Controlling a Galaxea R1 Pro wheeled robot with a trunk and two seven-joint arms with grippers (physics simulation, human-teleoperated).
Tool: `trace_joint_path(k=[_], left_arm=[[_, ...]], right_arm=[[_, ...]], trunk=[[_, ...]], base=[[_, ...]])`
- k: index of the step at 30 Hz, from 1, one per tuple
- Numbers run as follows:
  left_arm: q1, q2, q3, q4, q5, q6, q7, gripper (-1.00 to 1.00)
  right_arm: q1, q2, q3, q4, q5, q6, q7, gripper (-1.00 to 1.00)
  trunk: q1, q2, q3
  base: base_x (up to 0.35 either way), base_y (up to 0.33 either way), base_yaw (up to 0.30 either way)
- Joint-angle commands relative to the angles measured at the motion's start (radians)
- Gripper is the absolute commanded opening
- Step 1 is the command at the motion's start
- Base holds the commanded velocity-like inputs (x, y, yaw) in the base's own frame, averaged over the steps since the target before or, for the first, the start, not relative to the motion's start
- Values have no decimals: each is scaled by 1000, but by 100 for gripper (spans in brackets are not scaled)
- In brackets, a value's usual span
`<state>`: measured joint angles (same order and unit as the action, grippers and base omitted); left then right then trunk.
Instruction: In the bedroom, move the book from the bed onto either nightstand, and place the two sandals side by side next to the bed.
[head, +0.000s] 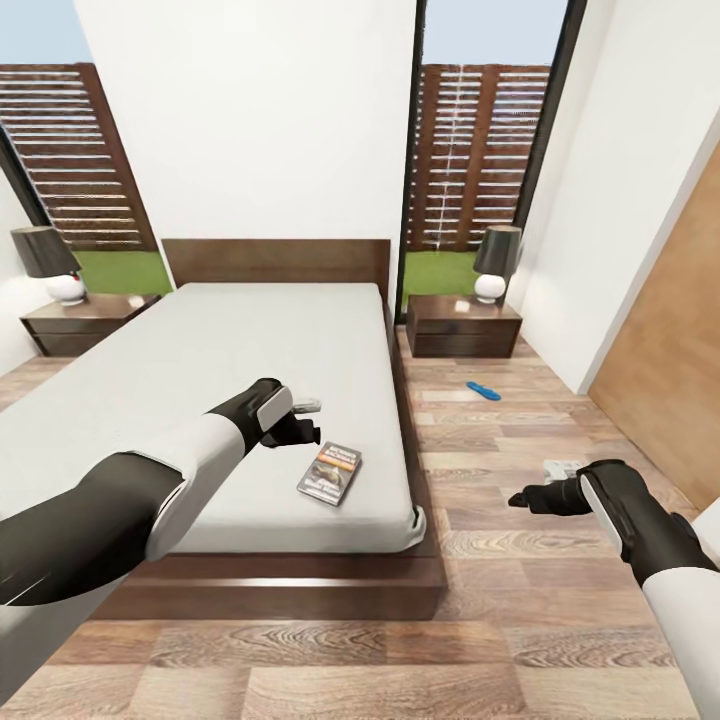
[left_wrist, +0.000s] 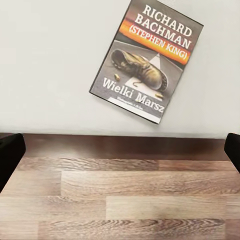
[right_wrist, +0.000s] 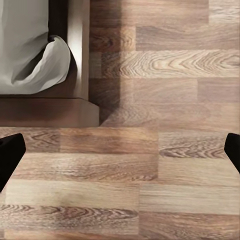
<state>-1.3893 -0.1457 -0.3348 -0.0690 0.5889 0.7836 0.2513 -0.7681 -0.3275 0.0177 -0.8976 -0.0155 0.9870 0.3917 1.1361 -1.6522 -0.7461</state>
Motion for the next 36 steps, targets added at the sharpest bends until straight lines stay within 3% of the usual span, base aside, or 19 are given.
trace_joint_path(k=[1,15,36], left_arm=[[0,0,-4,-2,11,4,8,100],[0,0,-4,-2,10,3,9,100],[0,1,-4,-2,8,0,14,100]], right_arm=[[-1,-1,2,-1,-1,4,1,100],[0,-1,4,-3,-1,5,0,100],[0,-1,2,-3,-2,4,-1,100]], trunk=[[4,-8,-6],[58,-106,-72],[58,-106,-83]], base=[[0,0,0],[0,0,0],[4,0,0]])
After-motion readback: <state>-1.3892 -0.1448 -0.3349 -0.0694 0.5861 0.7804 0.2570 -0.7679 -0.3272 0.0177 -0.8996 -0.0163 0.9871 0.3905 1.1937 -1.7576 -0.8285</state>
